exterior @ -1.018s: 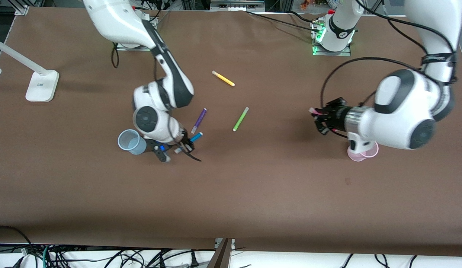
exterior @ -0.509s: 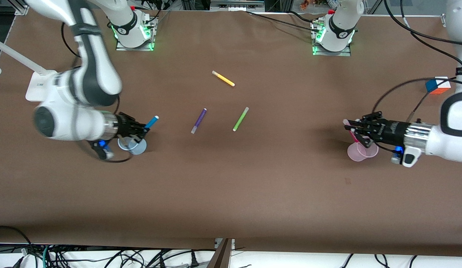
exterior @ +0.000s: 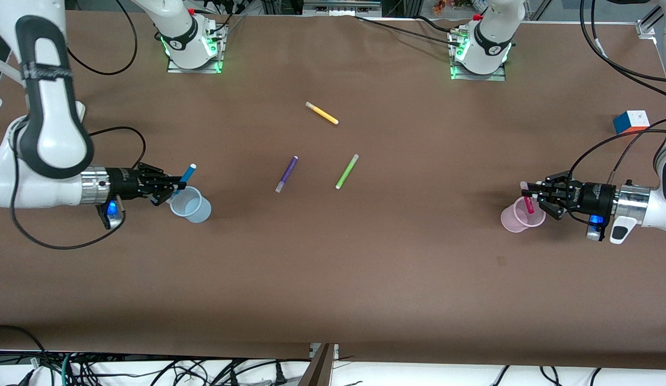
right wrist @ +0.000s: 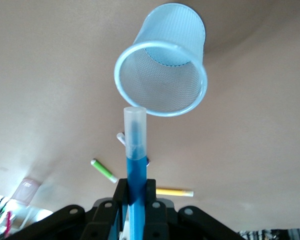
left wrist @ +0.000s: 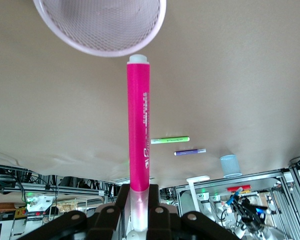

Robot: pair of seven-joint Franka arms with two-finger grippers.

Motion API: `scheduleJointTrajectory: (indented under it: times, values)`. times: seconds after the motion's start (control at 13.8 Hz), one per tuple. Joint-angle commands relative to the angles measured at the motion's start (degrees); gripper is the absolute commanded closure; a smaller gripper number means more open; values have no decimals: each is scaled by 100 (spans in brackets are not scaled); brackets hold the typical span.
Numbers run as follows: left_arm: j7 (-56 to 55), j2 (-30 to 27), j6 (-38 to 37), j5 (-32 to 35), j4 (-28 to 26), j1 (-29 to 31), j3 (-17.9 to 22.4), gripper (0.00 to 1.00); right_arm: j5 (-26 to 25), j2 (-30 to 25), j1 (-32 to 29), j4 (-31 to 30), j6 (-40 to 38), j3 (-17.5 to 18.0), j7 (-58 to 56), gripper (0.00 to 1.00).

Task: Place pink and blue markers in matching cups
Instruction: 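Lower the markers into the cups and open both grippers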

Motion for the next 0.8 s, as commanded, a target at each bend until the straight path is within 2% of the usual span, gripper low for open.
scheduleJointTrajectory:
  times: [0.0, 0.15, 0.22, 0.29, 0.36, 0.44, 0.65, 0.73]
  values:
    - [196, 233, -113, -140, 152, 145, -40, 100, 496, 169, -95, -42, -83, 88, -191, 100]
    - [405, 382, -78, -122, 169, 145, -14, 100, 760, 353, -208, -24, -100, 97, -480, 100]
    - [581, 470, -87, -131, 256, 145, 39, 92, 839, 485, -226, 11, -92, 88, -603, 100]
    - [618, 514, -87, -131, 275, 145, 65, 47, 909, 555, -270, 20, -83, 88, -700, 100]
    - [549, 497, -87, -131, 283, 145, 57, 19, 927, 600, -314, 20, -91, 88, -762, 100]
    - [548, 480, -95, -131, 301, 136, 57, 0, 928, 609, -349, 20, -100, 97, -841, 100]
    - [548, 436, -113, -96, 319, 145, 48, 0, 971, 784, -542, 29, -188, 114, -1069, 100]
    - [548, 348, -122, -53, 354, 136, 39, 0, 1189, 846, -604, 29, -240, 114, -1218, 100]
